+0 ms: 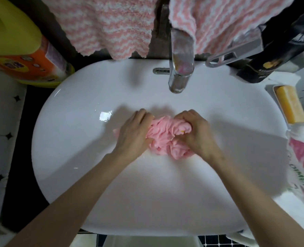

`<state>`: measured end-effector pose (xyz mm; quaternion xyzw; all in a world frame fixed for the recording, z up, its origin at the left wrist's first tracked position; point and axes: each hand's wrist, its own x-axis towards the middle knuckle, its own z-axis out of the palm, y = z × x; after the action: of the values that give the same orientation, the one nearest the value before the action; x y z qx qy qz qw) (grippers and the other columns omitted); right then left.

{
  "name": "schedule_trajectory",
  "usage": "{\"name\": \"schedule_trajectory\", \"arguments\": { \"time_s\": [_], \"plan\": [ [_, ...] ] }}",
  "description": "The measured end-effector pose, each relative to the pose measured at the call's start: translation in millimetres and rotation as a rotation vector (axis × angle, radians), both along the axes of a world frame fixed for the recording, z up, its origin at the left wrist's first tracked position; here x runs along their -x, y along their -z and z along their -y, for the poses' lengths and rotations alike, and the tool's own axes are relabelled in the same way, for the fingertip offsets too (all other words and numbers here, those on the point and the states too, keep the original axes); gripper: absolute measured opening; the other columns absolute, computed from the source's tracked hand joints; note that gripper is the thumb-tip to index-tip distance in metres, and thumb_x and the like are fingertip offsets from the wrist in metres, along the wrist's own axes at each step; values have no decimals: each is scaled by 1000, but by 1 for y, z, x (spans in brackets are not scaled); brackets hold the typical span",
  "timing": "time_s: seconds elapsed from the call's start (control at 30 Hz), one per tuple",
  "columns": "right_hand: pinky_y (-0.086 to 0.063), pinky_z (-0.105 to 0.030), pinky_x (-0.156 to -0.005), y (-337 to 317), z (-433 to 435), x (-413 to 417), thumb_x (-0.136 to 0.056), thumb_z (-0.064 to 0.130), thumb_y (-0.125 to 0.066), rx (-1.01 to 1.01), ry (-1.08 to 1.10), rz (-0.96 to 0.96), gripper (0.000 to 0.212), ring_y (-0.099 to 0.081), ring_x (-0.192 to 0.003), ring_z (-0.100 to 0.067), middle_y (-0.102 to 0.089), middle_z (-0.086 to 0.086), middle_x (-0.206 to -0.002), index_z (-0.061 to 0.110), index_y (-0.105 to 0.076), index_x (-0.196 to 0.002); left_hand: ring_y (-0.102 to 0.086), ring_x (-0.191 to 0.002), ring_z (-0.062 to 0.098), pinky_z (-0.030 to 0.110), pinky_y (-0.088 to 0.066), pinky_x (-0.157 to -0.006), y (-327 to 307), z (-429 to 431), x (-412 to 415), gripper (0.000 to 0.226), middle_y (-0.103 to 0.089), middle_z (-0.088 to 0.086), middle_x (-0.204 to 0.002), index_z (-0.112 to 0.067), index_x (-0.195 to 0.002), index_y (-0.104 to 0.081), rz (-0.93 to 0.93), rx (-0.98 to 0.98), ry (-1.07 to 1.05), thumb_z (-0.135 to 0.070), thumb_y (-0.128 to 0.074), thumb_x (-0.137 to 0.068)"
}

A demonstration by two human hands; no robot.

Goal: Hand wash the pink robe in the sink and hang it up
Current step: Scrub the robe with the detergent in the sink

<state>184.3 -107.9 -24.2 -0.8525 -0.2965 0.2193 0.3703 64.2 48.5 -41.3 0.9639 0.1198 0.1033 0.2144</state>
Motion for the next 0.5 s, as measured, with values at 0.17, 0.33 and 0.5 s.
{"name": "schedule_trajectory", "arguments": {
  "time_s": [0.17,0.33,0.5],
  "plan": [
    [-39,-43,-94,35,28,40,-65,37,-78,123,-253,528,73,-44,-110,-33,-47,-19,-122,11,-47,-126,-43,-84,28,37,-35,-72,32,15,27,51,-52,12,-93,-11,-107,-49,-11,-230,-18,-1,-62,-58],
    [-28,-61,-109,65,54,59,-81,65,-46,386,-622,447,77,-31,-137,-33,-40,-15,-144,14,-46,-138,-48,-110,31,46,-37,-98,52,10,64,77,-52,11,-120,-15,-133,-50,-404,-91,286,-61,-49,-71],
    [-41,-23,-99,28,38,34,-86,49,-56,-68,22,18,41,-52,-116,-13,-58,3,-125,24,-66,-116,-61,-96,26,40,-51,-83,1,-21,32,49,-65,4,-104,-26,-110,-59,-121,353,-116,-63,-40,-84]
  ]
}}
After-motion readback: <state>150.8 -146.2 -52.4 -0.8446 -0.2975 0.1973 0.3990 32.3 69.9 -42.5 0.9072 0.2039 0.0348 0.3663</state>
